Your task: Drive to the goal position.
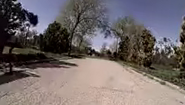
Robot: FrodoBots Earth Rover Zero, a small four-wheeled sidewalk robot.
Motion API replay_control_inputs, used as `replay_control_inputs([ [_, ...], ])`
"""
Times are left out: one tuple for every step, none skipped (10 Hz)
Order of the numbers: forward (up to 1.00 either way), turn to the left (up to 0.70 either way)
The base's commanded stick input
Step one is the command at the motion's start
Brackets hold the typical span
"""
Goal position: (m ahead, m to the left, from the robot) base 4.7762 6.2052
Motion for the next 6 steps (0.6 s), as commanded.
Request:
replay_control_inputs([
  [0.70,0.00],
  [0.70,0.00],
  [0.70,0.00],
  [0.70,0.00],
  [0.70,0.00],
  [0.70,0.00],
])
